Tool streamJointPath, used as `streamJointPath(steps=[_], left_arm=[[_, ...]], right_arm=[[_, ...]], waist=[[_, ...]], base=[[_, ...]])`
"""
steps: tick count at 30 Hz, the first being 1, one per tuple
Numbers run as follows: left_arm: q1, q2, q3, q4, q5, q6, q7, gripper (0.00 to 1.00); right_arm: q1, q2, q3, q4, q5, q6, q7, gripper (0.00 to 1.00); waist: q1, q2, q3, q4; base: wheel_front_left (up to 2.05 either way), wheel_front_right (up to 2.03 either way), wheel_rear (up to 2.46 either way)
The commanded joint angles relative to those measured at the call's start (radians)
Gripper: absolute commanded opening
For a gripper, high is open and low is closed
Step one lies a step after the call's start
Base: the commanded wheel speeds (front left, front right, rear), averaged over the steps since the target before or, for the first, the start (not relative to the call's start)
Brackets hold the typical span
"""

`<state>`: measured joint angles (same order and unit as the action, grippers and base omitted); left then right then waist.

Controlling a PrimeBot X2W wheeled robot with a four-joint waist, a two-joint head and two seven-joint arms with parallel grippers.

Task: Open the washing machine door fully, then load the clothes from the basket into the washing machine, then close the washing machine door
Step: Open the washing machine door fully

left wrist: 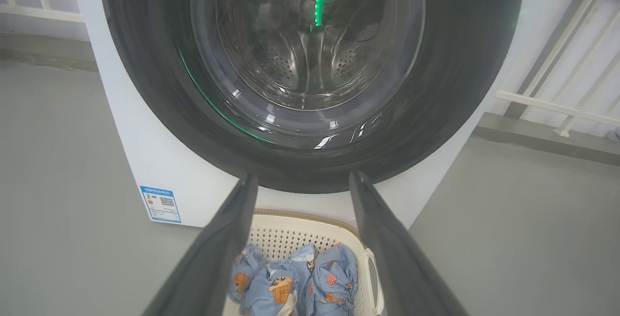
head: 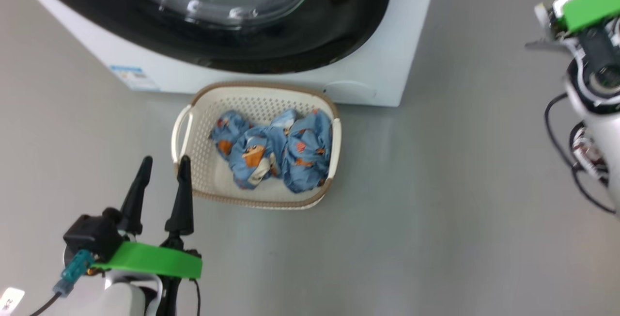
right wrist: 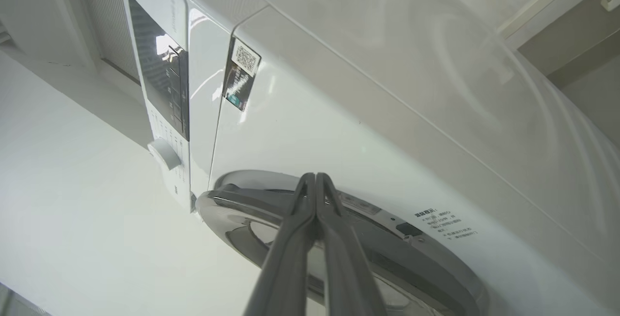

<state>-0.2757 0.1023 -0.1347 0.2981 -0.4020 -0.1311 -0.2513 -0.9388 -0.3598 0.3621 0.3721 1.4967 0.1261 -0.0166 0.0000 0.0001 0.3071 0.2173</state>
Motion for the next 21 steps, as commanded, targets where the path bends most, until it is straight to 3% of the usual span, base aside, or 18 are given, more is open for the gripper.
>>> streamJointPath(steps=[1,12,21], left_arm=[[-0.031,0.015,0.026,-0.031,-0.011,0.000,-0.010,1.00],[-0.087,-0.005,-0.004,-0.053,-0.035,0.000,-0.010,1.00],[-0.114,-0.019,-0.029,-0.061,-0.049,0.000,-0.010,1.00]], right_arm=[[-0.029,-0.004,0.013,-0.021,0.021,0.005,0.028,0.00],[-0.178,-0.032,0.047,0.039,0.117,0.005,0.293,0.00],[-0.253,-0.024,0.064,0.088,0.108,0.005,0.381,0.00]], waist=[[0.0000,-0.0001,0.047,0.041],[0.0000,-0.0001,0.148,0.091],[0.0000,-0.0001,0.201,0.118]], base=[[0.00,0.00,0.00],[0.00,0.00,0.00],[0.00,0.00,0.00]])
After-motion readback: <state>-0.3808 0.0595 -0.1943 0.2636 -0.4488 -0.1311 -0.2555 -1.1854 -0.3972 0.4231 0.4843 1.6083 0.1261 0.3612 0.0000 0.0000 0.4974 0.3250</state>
